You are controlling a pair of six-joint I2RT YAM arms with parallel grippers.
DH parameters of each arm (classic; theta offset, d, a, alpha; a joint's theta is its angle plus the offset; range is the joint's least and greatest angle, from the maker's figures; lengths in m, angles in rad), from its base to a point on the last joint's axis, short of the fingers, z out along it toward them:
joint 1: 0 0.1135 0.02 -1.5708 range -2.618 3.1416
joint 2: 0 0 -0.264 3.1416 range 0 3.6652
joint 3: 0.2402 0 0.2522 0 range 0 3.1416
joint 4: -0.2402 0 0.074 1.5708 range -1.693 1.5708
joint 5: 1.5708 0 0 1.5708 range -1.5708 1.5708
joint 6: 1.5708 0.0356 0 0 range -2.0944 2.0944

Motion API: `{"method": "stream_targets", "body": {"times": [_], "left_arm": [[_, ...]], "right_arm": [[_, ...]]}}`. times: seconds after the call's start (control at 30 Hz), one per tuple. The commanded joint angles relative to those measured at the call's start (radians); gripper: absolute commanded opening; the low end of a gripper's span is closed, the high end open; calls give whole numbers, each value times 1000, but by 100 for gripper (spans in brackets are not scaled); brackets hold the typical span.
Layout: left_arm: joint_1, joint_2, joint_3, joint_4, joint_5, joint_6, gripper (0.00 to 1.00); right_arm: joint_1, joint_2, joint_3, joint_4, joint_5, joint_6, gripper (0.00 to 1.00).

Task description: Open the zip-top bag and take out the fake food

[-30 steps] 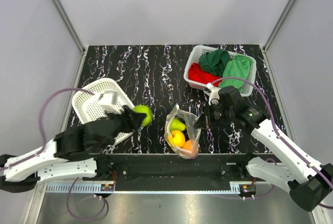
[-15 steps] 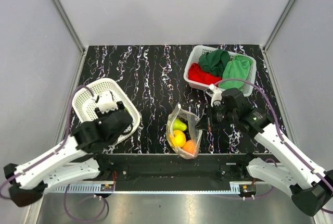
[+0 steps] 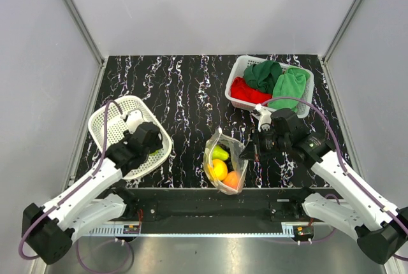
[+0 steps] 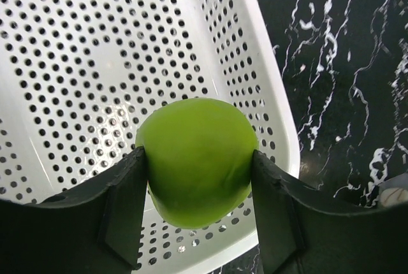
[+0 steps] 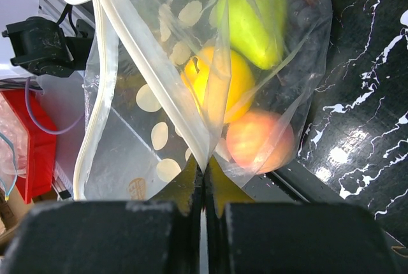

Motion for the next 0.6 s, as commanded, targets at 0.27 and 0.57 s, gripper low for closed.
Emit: {"method": "stream_targets", "body": {"times": [0.27,0.57], "left_arm": [[7,-15,-5,38,231,110,91],[-122,-167,73,304,535,130,81]], "right_arm": [[3,23,18,21,-11,-30,0],[3,33,28,9,-31,-47,0]]}}
